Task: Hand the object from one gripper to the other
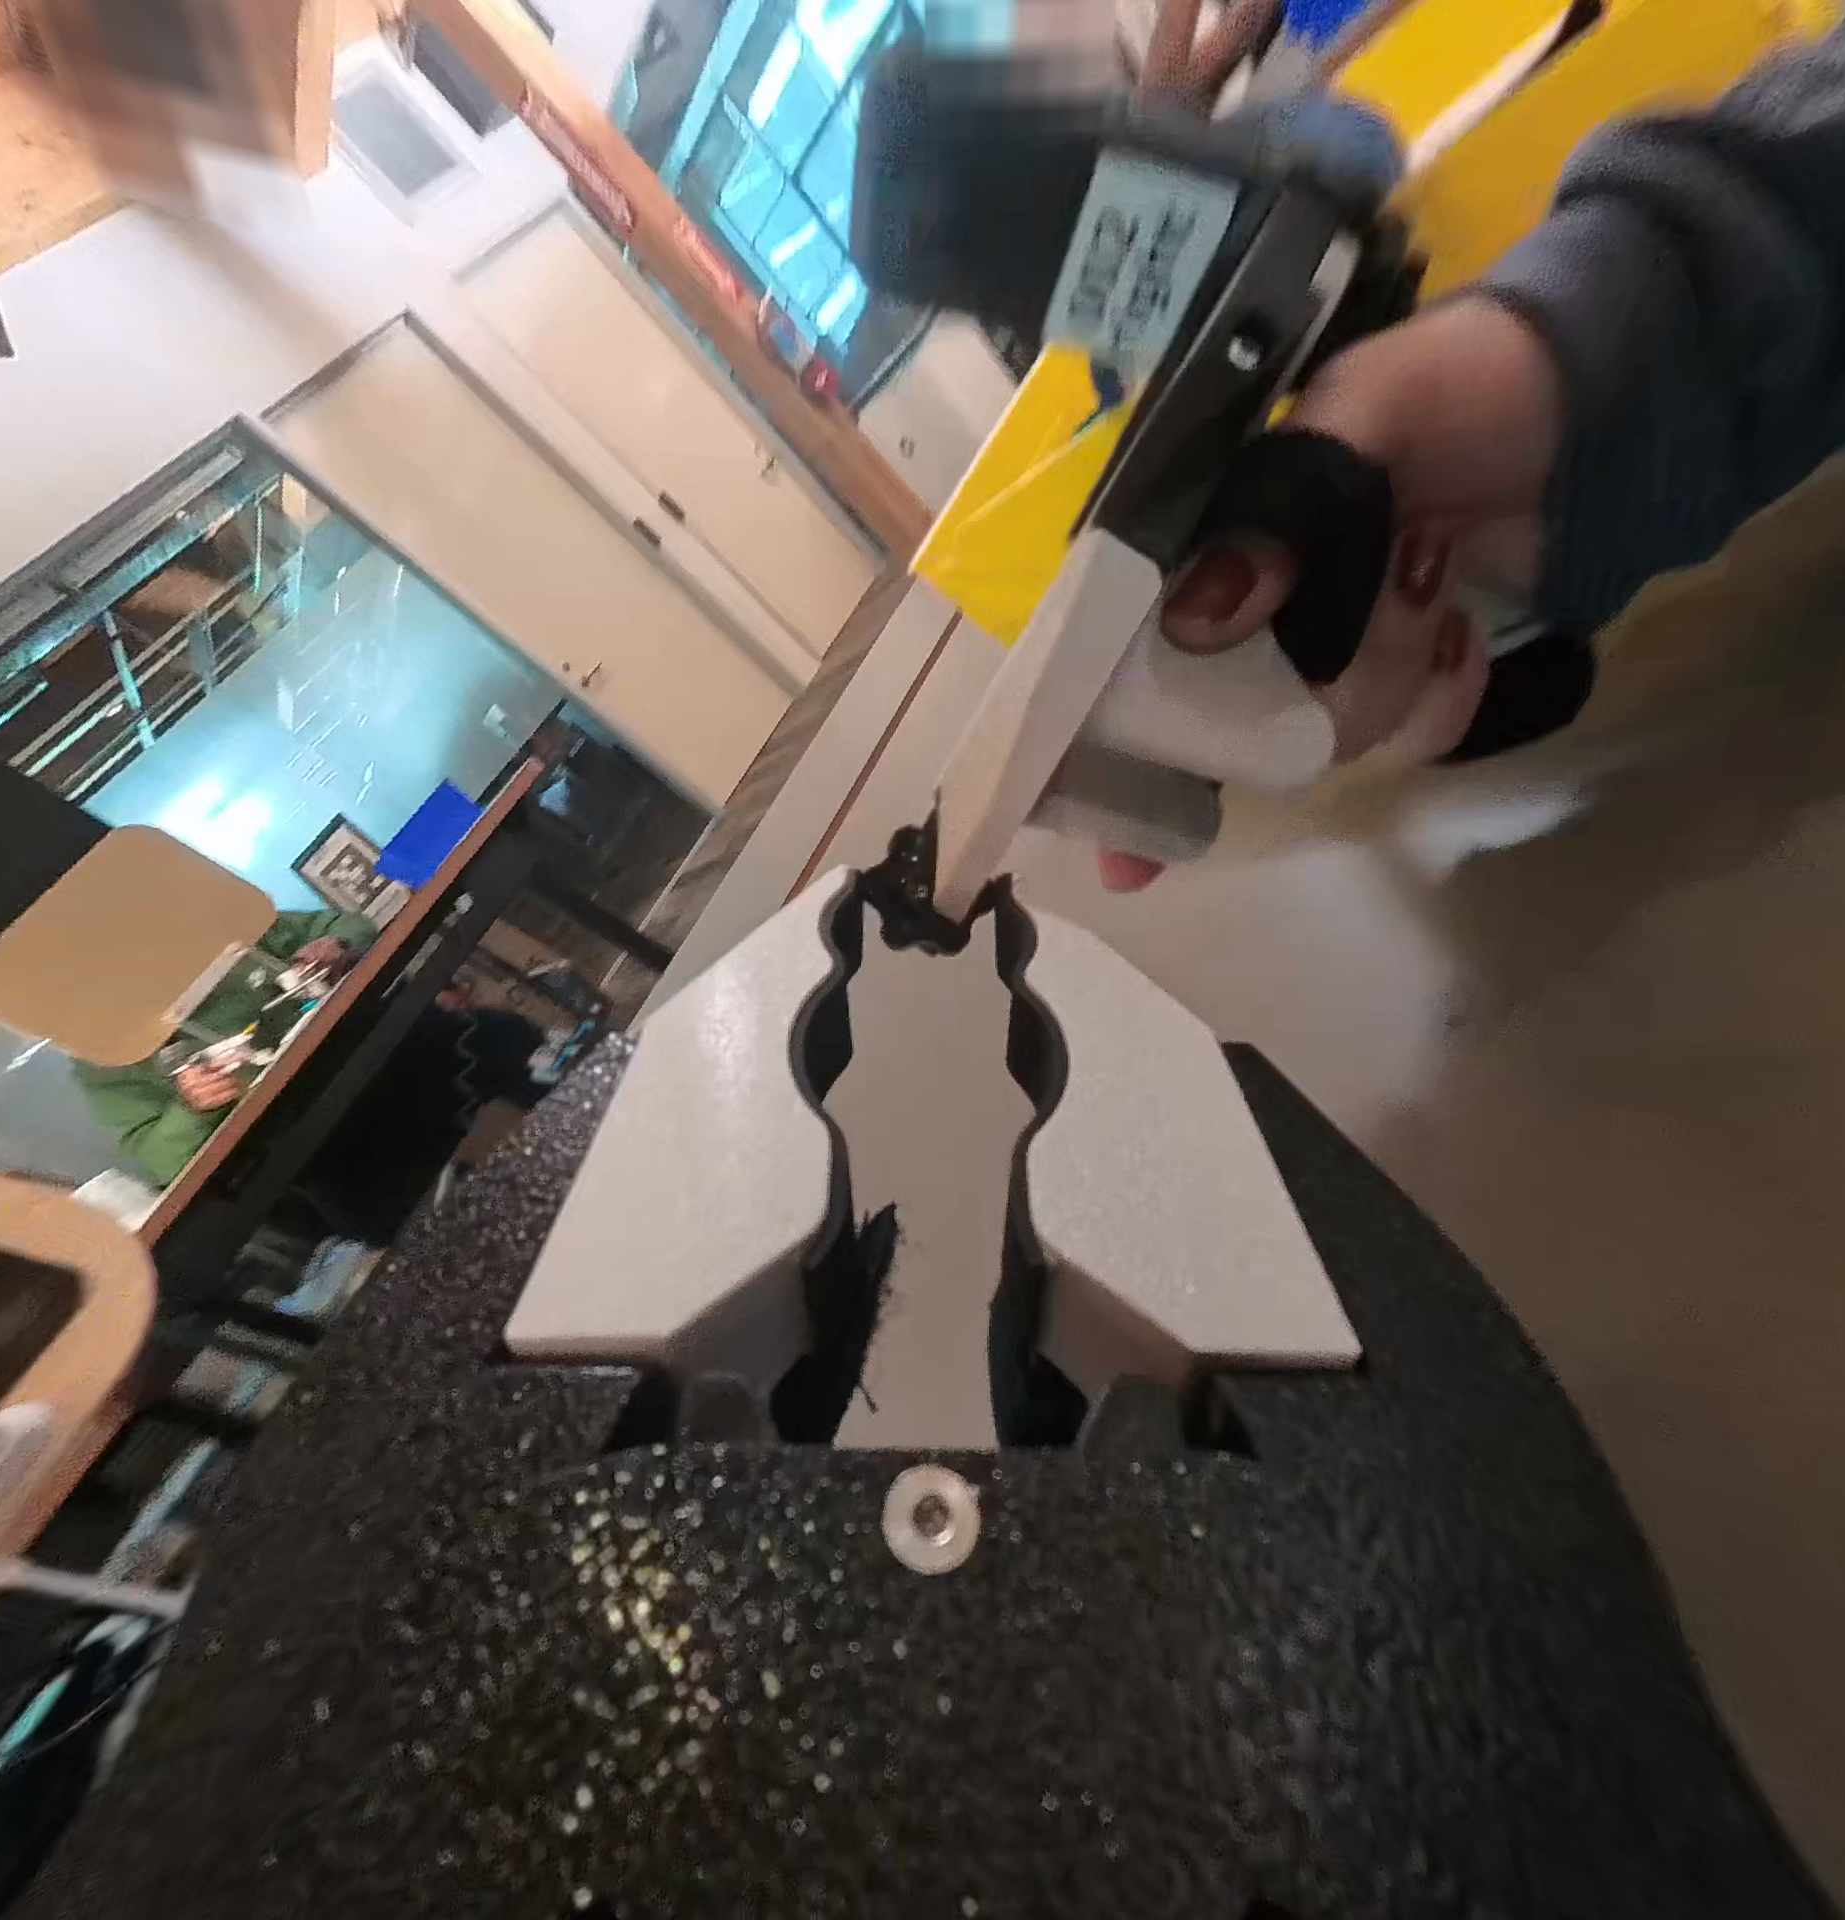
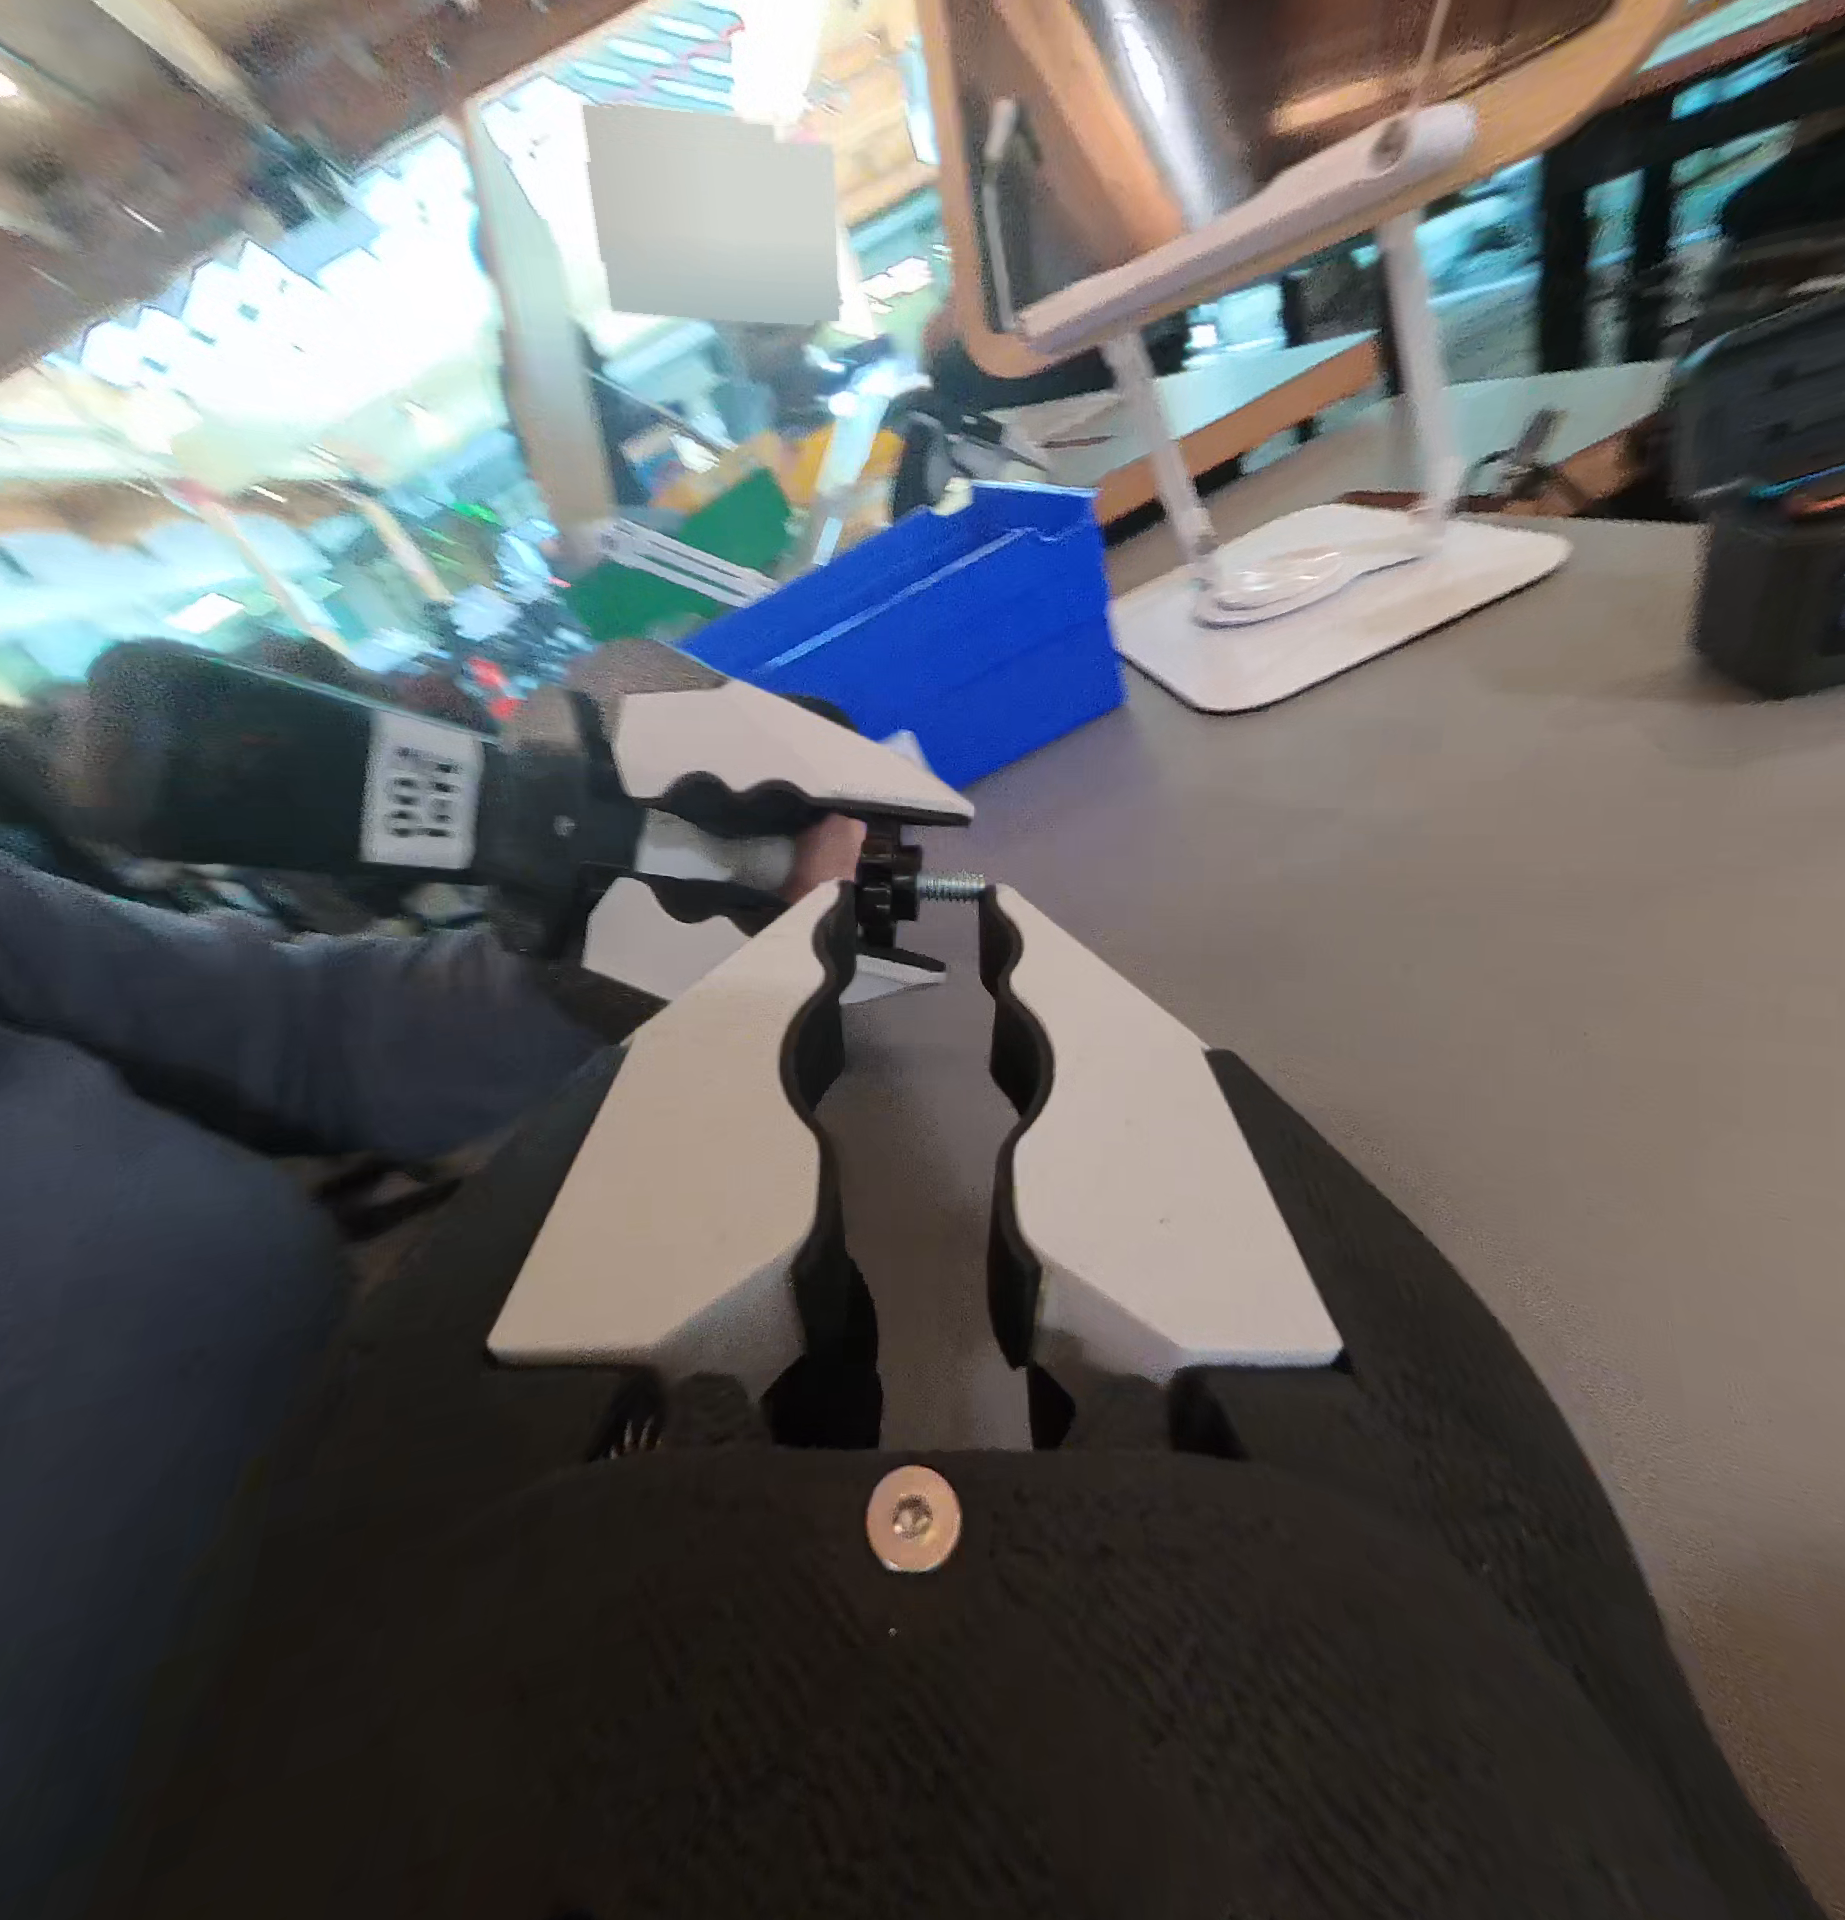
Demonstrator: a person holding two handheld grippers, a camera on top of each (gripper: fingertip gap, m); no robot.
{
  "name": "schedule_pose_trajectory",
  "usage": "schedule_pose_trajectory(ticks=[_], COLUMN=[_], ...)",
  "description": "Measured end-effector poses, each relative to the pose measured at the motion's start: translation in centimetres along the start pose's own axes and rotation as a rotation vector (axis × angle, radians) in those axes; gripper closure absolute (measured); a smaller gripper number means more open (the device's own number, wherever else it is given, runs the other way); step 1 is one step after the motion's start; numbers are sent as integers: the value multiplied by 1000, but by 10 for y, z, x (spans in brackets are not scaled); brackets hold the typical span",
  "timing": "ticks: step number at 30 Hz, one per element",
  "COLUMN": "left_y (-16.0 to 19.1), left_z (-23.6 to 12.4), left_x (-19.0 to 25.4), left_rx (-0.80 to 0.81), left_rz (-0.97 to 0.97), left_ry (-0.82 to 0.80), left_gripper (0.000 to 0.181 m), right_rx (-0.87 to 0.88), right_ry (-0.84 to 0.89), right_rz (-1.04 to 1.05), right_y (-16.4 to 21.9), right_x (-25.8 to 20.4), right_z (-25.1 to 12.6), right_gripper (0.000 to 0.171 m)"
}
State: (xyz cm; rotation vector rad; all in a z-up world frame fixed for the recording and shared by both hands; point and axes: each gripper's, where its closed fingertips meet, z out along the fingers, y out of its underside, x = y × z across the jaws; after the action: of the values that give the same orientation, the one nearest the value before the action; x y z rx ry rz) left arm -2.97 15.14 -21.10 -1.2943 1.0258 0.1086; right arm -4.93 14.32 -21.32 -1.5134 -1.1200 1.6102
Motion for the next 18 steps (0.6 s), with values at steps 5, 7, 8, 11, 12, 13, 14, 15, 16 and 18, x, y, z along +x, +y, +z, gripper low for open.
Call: schedule_pose_trajectory(ticks=[5, 7, 8, 11, 12, 13, 14, 15, 16, 18], left_y=[-30, -34, -32, -12, -2, 5, 11, 16, 18, 20], left_z=[-11, -12, -10, -1, 2, 4, 5, 7, 8, 9], left_x=[9, 12, 11, 3, 0, 0, -1, 0, 0, 1], left_rx=[204, 222, 199, 46, -19, -72, -116, -150, -175, -193], left_rz=[-108, -128, -137, -90, -47, -6, 24, 49, 72, 107], left_ry=[100, 121, 118, 39, 9, -7, -27, -33, -42, -54], left_gripper=[158, 158, 158, 158, 158, 158, 159, 158, 159, 159], right_rx=[17, 20, 29, 59, 55, 41, 23, 1, -22, -68], right_ry=[-375, -489, -503, -366, -277, -181, -85, 4, 84, 215], right_rz=[328, 445, 480, 458, 402, 326, 236, 139, 46, -92], right_y=[-3, -3, -4, -4, -3, -2, -1, 0, 0, 3], right_x=[-33, -40, -38, -19, -10, -3, 3, 7, 10, 17], right_z=[-8, -11, -11, -7, -5, -3, -2, -1, -1, 1], right_gripper=[150, 149, 149, 140, 135, 130, 125, 125, 125, 127])
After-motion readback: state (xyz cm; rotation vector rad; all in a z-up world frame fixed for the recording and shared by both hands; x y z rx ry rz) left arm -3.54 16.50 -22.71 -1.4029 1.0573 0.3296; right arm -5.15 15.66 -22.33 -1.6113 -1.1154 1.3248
